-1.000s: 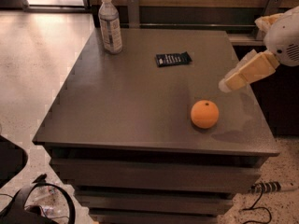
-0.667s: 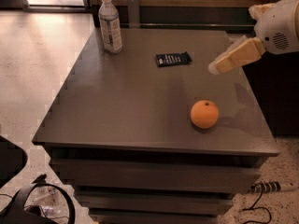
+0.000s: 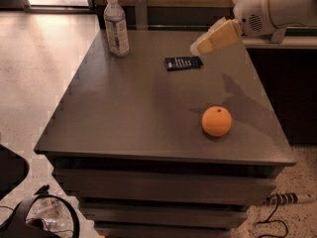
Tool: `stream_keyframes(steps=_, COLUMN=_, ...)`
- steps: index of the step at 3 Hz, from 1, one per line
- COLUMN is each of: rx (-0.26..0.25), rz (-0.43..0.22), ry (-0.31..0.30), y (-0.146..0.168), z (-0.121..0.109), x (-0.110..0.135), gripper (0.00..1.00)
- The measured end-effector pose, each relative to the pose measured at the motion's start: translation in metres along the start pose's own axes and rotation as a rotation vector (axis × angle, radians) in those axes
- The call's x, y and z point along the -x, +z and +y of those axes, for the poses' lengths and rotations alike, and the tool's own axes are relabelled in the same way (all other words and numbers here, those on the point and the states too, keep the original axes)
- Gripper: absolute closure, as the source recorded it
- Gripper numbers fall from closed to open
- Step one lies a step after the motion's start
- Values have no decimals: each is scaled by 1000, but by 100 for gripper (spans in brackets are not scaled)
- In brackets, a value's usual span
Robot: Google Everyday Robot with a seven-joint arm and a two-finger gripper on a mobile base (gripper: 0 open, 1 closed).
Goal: Knock blue plastic bottle over
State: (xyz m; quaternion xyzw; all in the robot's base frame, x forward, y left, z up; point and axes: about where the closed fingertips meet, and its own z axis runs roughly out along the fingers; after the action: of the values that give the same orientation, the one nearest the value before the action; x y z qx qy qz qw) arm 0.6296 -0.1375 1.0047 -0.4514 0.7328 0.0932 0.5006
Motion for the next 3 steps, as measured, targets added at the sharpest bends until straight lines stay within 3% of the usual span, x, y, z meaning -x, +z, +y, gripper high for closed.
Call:
stream_keyframes(steps=1, rx=38, rz=-50, ry=-7, y=29, z=-3, x=27, gripper=0)
stream_keyframes(steps=2, rx=39, rz=-50, ry=-7, y=29, z=-3, x=27, gripper=0)
stream_keyframes(steps=3, rx=30, rz=-86, ry=16, y=50, z=-5, x=23, gripper=0)
